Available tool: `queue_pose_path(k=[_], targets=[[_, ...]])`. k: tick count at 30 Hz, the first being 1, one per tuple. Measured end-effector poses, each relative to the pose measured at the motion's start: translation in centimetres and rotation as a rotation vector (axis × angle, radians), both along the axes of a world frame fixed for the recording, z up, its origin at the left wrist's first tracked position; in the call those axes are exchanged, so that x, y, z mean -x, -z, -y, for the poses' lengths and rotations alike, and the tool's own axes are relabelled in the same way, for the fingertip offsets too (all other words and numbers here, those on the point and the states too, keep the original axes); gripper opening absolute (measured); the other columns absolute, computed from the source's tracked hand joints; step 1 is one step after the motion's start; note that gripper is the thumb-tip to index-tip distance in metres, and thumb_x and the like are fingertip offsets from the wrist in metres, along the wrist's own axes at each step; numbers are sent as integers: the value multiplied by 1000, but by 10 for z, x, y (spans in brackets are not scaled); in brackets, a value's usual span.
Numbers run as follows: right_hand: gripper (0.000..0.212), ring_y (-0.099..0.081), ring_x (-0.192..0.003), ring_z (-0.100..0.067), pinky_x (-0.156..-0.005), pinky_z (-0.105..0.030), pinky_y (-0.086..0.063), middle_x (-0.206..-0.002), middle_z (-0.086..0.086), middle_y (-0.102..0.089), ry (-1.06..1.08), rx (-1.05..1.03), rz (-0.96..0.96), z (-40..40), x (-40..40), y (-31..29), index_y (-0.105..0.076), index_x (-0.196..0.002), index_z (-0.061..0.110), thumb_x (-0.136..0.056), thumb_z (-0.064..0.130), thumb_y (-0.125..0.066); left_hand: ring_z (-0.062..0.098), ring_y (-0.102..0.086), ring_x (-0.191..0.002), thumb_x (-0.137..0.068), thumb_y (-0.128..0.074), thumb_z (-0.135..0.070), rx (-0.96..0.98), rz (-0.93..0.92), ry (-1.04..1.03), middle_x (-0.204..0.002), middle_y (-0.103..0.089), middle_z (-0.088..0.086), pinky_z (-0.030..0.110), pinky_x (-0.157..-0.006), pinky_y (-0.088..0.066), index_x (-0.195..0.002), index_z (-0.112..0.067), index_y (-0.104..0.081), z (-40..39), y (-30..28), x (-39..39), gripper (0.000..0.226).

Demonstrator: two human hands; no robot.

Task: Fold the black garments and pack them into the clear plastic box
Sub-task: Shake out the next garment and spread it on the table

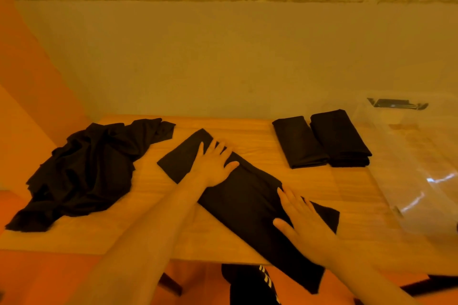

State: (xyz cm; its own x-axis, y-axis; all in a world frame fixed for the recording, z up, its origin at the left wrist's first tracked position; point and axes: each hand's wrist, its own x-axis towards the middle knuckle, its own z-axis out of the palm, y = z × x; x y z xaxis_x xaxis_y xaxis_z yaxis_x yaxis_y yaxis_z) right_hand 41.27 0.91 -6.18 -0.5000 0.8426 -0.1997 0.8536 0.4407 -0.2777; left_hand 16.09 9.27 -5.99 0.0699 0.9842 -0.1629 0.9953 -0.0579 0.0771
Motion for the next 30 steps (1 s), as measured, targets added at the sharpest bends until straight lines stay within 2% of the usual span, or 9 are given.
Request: queue_pose_path(k=[2, 4, 9, 15, 18, 22, 25, 27, 30], targets=[[83, 16, -138, -7, -112, -25, 6, -147, 11, 18, 8, -75, -38, -20, 5, -14, 17, -139, 24, -76, 75, 5, 27, 3, -145, -98, -23, -50, -154, -18, -143, -158, -4, 8, 50, -115, 2, -150, -17, -8, 8, -4, -6, 64], [64, 10, -143, -12, -114, -30, 3, -153, 7, 11, -47, -143, 10, -46, 20, -24, 7, -146, 22, -96, 49, -22, 31, 5, -144, -97, -26, -50, -188, 35, -379, -157, 1, 13, 49, -115, 1, -150, -12, -4, 32, -5, -17, 69], [56, 5, -144, -12, -116, -33, 1, -157, 4, 2, -418, -34, 158, -84, 70, -22, -6, -149, 22, -100, 36, -30, 34, 10, -143, -93, -18, -60, -30, 46, -520, -156, 8, 17, 50, -115, 2, -150, -13, 3, 79, 18, -32, 77], [67, 7, -143, -11, -117, -35, 1, -157, 4, 7, -171, -52, 167, -69, 40, -2, -1, -148, 23, -92, 56, -15, 27, 9, -144, -92, -17, -63, -7, -4, -236, -158, 6, 7, 45, -115, 3, -150, -23, 0, 23, 20, -7, 72], [69, 12, -143, -12, -116, -35, 3, -156, 3, 14, -28, -5, 154, -42, 32, 6, 5, -148, 21, -94, 56, -19, 23, 10, -144, -94, -20, -59, 6, -7, -88, -158, 7, 4, 43, -116, 3, -149, -25, 4, 1, 14, 2, 70], [101, 22, -135, -4, -113, -30, 8, -148, 12, 22, -103, -82, 53, -27, 8, 2, 14, -141, 29, -55, 83, 24, 19, 11, -144, -97, -26, -49, -131, 65, -101, -157, 7, 2, 39, -116, 4, -149, -21, 0, 35, -10, -19, 64], [81, 17, -138, 1, -113, -24, 13, -149, 19, 11, -320, -77, -7, -11, -12, -8, 3, -140, 34, -71, 75, 16, 10, -6, -142, -99, -23, -45, -311, 186, 96, -152, -17, -8, 35, -116, -13, -144, -24, -30, 117, -10, -40, 50], [72, 1, -142, -1, -118, -29, 2, -152, 16, -6, -452, -44, 7, 8, -23, -7, -12, -143, 32, -84, 71, -2, 12, -31, -135, -96, -24, -49, -371, 119, 295, -137, -50, -5, 35, -110, -25, -126, -23, -56, 167, 7, -49, 51], [64, -33, -132, -4, -103, -34, -35, -141, 14, -42, -521, -191, 117, 24, -35, 2, -36, -137, 29, -92, 64, -7, 11, -47, -125, -78, -51, -59, -288, -107, 504, -125, -62, -6, 32, -107, -30, -118, -25, -64, 203, 35, -51, 53]])
